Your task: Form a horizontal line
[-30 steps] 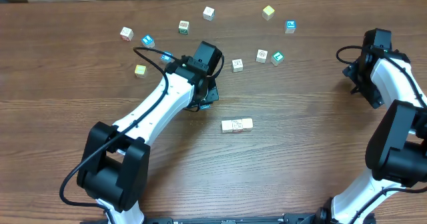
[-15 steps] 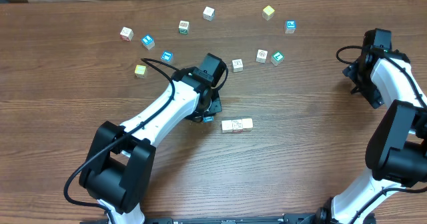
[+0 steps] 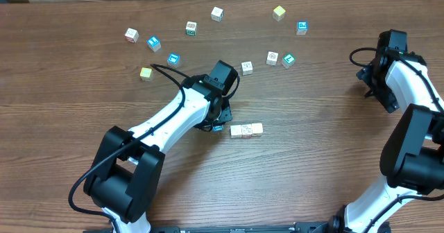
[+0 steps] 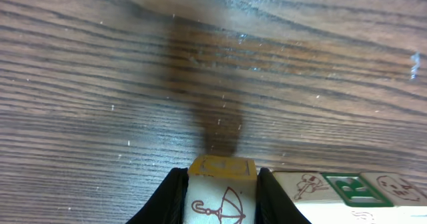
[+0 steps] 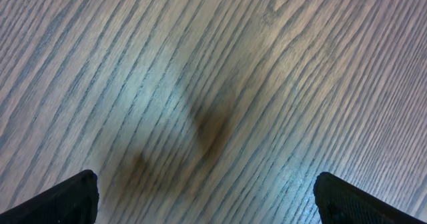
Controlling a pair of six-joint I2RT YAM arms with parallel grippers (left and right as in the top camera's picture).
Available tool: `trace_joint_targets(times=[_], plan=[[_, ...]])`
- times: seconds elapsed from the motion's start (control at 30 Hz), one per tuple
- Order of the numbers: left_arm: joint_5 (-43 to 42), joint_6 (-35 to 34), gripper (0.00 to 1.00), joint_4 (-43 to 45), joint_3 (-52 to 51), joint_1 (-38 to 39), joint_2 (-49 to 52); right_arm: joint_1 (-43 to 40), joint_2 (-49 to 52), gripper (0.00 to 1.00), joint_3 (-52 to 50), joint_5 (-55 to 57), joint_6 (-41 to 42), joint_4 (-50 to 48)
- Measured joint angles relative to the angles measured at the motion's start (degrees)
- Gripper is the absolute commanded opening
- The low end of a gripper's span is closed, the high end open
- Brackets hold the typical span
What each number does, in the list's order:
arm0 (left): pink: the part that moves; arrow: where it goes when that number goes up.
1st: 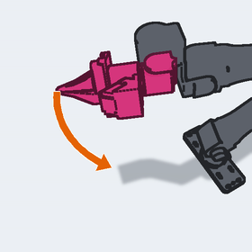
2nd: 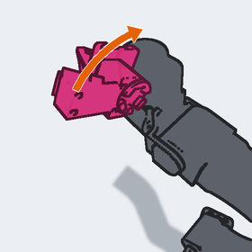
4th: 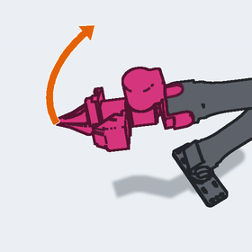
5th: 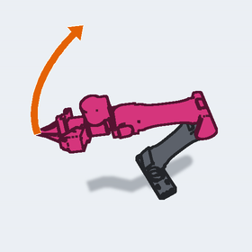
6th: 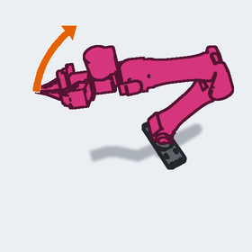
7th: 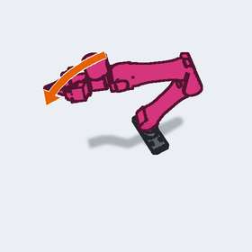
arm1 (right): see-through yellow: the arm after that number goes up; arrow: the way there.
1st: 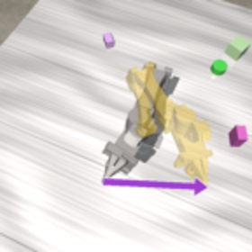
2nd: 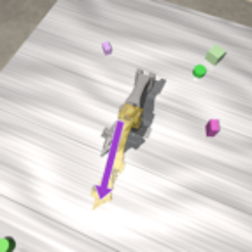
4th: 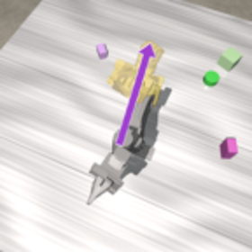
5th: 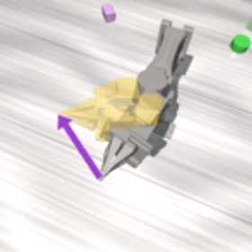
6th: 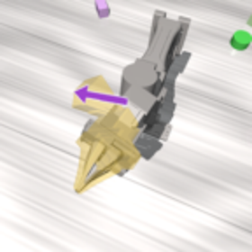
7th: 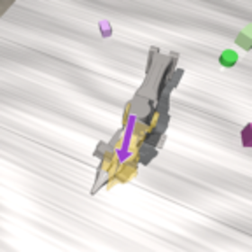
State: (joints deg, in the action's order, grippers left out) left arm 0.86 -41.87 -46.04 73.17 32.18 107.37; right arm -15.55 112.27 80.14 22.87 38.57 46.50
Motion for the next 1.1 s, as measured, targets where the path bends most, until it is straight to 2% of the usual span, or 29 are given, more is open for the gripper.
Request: trace_joint_targets(times=[0.67, 0.93, 1.1], plan=[[0.2, 0.0, 0.1, 0.9, -1.7, 0.1, 0.0, 0.0, 0.0, 1.0, 0.0, 0.0, 0.0, 0.0], [0.2, 0.0, 0.18, 0.9, -2.0, 0.1, 0.0, 0.0, 0.0, 1.0, 0.0, 0.0, 0.0, 0.0], [0.2, 0.0, 0.21, 1.1, -2.0, 0.1, 0.0, 0.0, 0.0, 1.0, 0.0, 0.0, 0.0, 0.0]])
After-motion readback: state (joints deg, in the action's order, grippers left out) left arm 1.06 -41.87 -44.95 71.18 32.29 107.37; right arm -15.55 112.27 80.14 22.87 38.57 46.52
